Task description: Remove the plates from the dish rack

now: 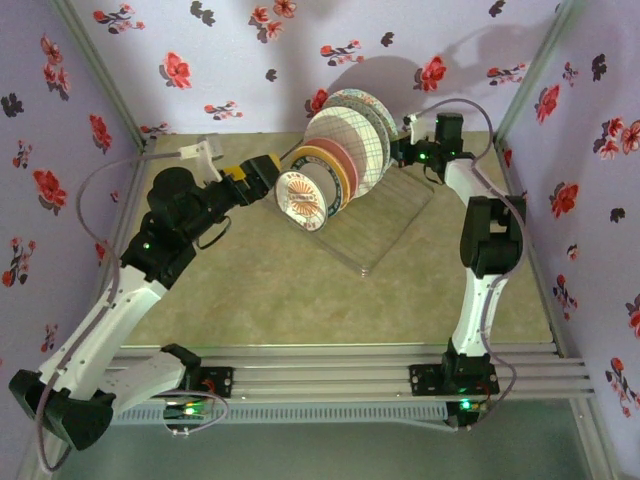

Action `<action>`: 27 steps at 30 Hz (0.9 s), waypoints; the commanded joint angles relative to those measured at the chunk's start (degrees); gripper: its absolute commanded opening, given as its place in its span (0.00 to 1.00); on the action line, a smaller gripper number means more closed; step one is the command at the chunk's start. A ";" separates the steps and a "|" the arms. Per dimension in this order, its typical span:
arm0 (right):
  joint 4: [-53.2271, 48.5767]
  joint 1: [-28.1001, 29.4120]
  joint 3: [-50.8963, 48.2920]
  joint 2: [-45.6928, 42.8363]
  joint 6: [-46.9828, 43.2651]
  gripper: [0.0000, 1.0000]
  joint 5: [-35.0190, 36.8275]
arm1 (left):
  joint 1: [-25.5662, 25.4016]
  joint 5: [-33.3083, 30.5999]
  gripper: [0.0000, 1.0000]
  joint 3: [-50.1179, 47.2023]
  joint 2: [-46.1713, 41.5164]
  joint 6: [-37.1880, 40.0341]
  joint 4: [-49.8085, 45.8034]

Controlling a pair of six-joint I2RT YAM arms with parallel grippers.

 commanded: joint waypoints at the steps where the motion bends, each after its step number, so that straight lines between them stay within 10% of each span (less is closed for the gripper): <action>1: 0.83 0.02 4.01 -5.36 2.67 0.00 -2.14 | -0.36 1.08 1.00 0.72 0.29 0.04 2.71; 27: 2.37 -6.35 4.56 -14.60 8.69 0.00 5.45 | -0.41 3.23 1.00 2.83 1.84 0.44 3.74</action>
